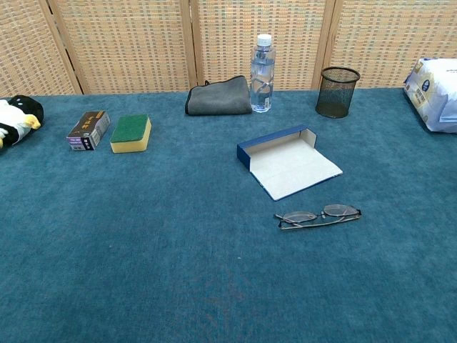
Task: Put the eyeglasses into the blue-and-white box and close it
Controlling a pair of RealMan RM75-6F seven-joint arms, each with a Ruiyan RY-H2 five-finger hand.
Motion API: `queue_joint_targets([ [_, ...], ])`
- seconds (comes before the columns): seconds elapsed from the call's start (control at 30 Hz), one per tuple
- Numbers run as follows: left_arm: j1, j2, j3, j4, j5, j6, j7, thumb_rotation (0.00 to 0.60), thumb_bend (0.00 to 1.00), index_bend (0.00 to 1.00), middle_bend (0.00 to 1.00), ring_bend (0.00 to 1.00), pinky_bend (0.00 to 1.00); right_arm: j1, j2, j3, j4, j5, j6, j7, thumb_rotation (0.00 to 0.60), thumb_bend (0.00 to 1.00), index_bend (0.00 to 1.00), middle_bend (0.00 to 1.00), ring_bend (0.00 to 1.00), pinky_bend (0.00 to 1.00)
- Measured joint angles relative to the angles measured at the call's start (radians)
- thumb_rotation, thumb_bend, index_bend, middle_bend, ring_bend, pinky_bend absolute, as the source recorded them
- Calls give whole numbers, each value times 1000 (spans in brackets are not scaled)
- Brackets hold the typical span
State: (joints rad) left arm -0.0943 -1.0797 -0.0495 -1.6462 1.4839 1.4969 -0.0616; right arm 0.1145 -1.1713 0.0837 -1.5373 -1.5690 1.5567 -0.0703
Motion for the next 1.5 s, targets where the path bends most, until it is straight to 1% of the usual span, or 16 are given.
queue_joint_targets([
  [0.33, 1, 1, -2, 1, -2, -2, -5, 600, 0, 0, 0, 0, 0, 2, -1, -1, 2, 3, -10, 5, 600, 2, 57, 0, 0, 0],
  [0.47, 1, -1, -1, 2, 3, 1, -2, 600, 0, 0, 0, 0, 0, 5, 2, -2, 2, 6, -21, 12, 600, 53, 57, 0, 0, 0],
  [0.53, 1, -2, -1, 3, 9, 3, -2, 600, 0, 0, 0, 0, 0, 9, 3, -2, 1, 8, -34, 18, 600, 114, 57, 0, 0, 0],
  [0.63, 3, -5, 2, 4, 19, 9, -4, 600, 0, 0, 0, 0, 0, 24, 6, -1, -2, 13, -64, 37, 600, 257, 57, 0, 0, 0],
  [0.73, 3, -7, 1, 6, 24, 13, -4, 600, 0, 0, 0, 0, 0, 59, 3, 10, 3, 15, -107, 45, 600, 446, 58, 0, 0, 0],
  [0.8, 0, -9, -2, 7, 21, 11, -4, 600, 0, 0, 0, 0, 0, 88, 0, 19, 9, 15, -142, 48, 600, 631, 65, 0, 0, 0],
  [0.9, -5, -13, -9, 12, 9, 3, -2, 600, 0, 0, 0, 0, 0, 151, -8, 38, 19, 15, -216, 58, 600, 823, 74, 0, 0, 0],
  [1.0, -14, -18, -21, 19, -20, -16, 0, 600, 0, 0, 0, 0, 0, 243, -24, 66, 36, 14, -320, 74, 600, 959, 75, 0, 0, 0],
  [1.03, -17, -19, -25, 21, -31, -25, 0, 600, 0, 0, 0, 0, 0, 286, -34, 78, 43, 17, -371, 84, 600, 989, 75, 0, 0, 0],
  [1.2, -37, -20, -42, 27, -77, -74, -3, 600, 0, 0, 0, 0, 0, 463, -84, 128, 85, 55, -599, 123, 600, 1000, 87, 0, 0, 0],
  [1.27, -42, -19, -47, 28, -90, -87, -4, 600, 0, 0, 0, 0, 0, 552, -124, 150, 119, 93, -707, 134, 600, 1000, 99, 0, 0, 0],
  [1.37, -50, -19, -55, 31, -111, -101, -1, 600, 0, 0, 0, 0, 0, 644, -187, 172, 183, 143, -813, 136, 600, 1000, 121, 0, 0, 0],
  [1.5, -57, -23, -63, 34, -137, -118, 7, 600, 0, 0, 0, 0, 0, 741, -284, 193, 299, 206, -901, 121, 600, 1000, 140, 1, 0, 0],
])
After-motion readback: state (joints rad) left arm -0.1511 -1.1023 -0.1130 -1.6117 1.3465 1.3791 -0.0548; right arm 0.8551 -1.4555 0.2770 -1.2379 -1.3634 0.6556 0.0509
